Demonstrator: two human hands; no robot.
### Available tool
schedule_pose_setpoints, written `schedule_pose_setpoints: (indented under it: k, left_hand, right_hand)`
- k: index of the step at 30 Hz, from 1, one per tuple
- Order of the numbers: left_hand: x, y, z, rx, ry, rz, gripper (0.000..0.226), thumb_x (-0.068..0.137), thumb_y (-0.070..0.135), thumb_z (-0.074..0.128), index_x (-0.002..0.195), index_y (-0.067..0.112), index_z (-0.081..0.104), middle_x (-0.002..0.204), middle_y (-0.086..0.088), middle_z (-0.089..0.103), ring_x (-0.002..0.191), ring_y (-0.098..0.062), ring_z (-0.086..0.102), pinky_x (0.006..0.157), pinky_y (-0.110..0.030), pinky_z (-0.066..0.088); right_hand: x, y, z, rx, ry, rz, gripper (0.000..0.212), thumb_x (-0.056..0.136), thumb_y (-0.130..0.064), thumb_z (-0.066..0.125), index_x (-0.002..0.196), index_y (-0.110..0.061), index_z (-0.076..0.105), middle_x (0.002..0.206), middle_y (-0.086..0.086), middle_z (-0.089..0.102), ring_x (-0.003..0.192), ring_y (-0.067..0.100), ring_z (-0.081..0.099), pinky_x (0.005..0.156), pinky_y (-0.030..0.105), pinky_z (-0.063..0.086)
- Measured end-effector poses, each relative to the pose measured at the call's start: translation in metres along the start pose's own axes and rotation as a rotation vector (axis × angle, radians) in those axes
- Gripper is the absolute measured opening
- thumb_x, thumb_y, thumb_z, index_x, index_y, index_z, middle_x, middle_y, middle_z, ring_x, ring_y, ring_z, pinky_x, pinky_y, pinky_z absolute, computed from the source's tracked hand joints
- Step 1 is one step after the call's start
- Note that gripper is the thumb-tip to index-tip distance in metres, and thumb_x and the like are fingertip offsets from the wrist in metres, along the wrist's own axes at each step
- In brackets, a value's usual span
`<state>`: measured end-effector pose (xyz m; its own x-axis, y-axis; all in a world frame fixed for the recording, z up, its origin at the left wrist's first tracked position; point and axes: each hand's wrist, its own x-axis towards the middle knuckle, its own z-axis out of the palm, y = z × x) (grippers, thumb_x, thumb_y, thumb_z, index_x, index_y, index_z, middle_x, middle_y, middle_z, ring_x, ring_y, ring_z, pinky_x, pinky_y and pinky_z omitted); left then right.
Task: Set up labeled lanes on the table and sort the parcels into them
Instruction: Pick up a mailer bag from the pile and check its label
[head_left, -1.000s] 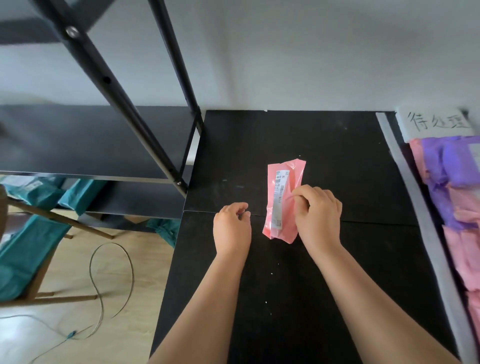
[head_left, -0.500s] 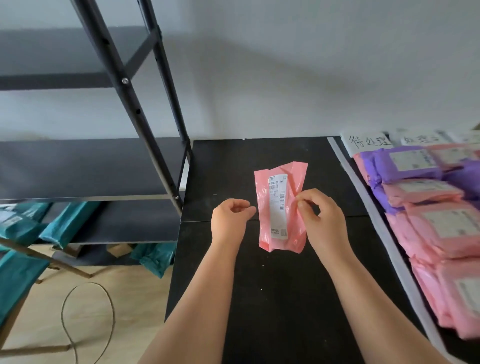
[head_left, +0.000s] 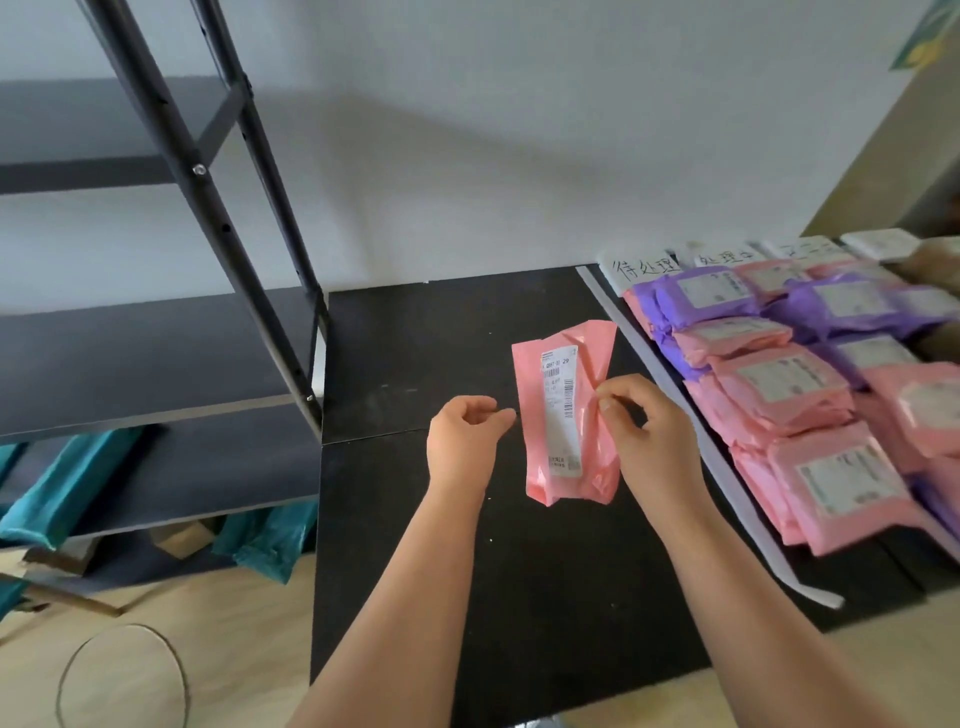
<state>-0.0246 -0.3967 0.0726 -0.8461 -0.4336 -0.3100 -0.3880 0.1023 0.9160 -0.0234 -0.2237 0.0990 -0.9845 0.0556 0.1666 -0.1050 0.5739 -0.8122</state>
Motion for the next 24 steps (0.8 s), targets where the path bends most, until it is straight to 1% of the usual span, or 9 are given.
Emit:
schedule_pose_setpoints:
  k: [3,7,10,11,13,15,18,22,24]
  left_hand:
    - [-0.012,0.002,0.006,0.011,-0.04,-0.045,0.031,0.092,0.032,0.068,0.12,0.021,0.062,0.11,0.009,0.063,0.092,-0.007,0.055,0.076,-0.023,0.043]
    - [-0.027,0.008,0.014,-0.045,-0.153,-0.109,0.033,0.1,0.037,0.054,0.127,0.019,0.06,0.122,0.006,0.063,0.105,-0.013,0.056,0.086,-0.03,0.043]
    - [-0.036,0.015,0.018,-0.111,-0.211,-0.124,0.026,0.1,0.042,0.053,0.11,0.021,0.066,0.11,0.007,0.068,0.1,-0.011,0.062,0.076,-0.027,0.046]
    - [-0.038,0.018,0.02,-0.117,-0.198,-0.108,0.022,0.098,0.04,0.058,0.105,0.022,0.067,0.106,0.007,0.07,0.097,-0.011,0.064,0.07,-0.026,0.047]
    - [-0.042,0.024,0.025,-0.132,-0.14,-0.068,0.015,0.092,0.034,0.068,0.099,0.021,0.069,0.1,0.006,0.072,0.093,-0.014,0.067,0.071,-0.031,0.055]
    - [-0.046,0.034,0.029,-0.157,-0.078,-0.027,0.014,0.086,0.029,0.075,0.095,0.019,0.07,0.095,0.004,0.073,0.091,-0.017,0.069,0.079,-0.037,0.059]
    - [-0.053,0.049,0.034,-0.135,0.009,0.051,0.013,0.083,0.028,0.078,0.09,0.019,0.071,0.088,0.006,0.073,0.085,-0.016,0.07,0.079,-0.038,0.06]
    - [-0.065,0.066,0.037,-0.077,0.072,0.151,0.015,0.084,0.032,0.077,0.084,0.017,0.074,0.077,0.006,0.073,0.073,-0.013,0.069,0.067,-0.03,0.059]
    - [-0.069,0.071,0.037,-0.039,0.094,0.193,0.015,0.087,0.032,0.075,0.083,0.017,0.075,0.075,0.007,0.072,0.067,-0.01,0.067,0.058,-0.024,0.053]
  right_hand:
    - [-0.01,0.0,-0.01,0.011,0.002,0.027,0.009,0.096,-0.019,0.061,0.102,-0.025,0.064,0.115,-0.01,0.065,0.095,0.004,0.061,0.08,0.018,0.053]
    - [-0.011,-0.004,-0.025,0.079,-0.008,0.01,0.007,0.097,-0.019,0.059,0.101,-0.022,0.065,0.108,-0.014,0.066,0.094,-0.006,0.061,0.068,0.009,0.049]
    - [-0.008,-0.008,-0.036,0.121,-0.012,-0.016,0.007,0.098,-0.018,0.059,0.099,-0.022,0.065,0.101,-0.02,0.064,0.091,-0.019,0.057,0.065,0.002,0.046]
    - [-0.006,-0.008,-0.04,0.126,-0.009,-0.031,0.007,0.098,-0.017,0.059,0.098,-0.022,0.065,0.099,-0.021,0.063,0.09,-0.023,0.055,0.066,0.0,0.044]
    - [-0.003,-0.007,-0.05,0.129,0.01,-0.053,0.01,0.098,-0.013,0.058,0.096,-0.02,0.065,0.095,-0.022,0.062,0.087,-0.025,0.052,0.067,-0.003,0.04]
    - [0.002,-0.004,-0.061,0.13,0.044,-0.062,0.013,0.097,-0.009,0.058,0.094,-0.02,0.065,0.092,-0.023,0.062,0.086,-0.023,0.052,0.068,-0.003,0.039]
    - [0.01,0.003,-0.078,0.129,0.099,-0.066,0.018,0.096,-0.006,0.06,0.092,-0.023,0.067,0.091,-0.021,0.065,0.085,-0.015,0.056,0.069,0.0,0.039]
    - [0.016,0.012,-0.091,0.077,0.149,-0.095,0.016,0.094,-0.006,0.062,0.094,-0.021,0.069,0.09,-0.016,0.067,0.085,-0.013,0.056,0.071,0.002,0.039]
    - [0.016,0.014,-0.094,0.049,0.168,-0.121,0.015,0.093,-0.008,0.063,0.097,-0.021,0.07,0.09,-0.02,0.065,0.088,-0.01,0.056,0.076,0.007,0.041]
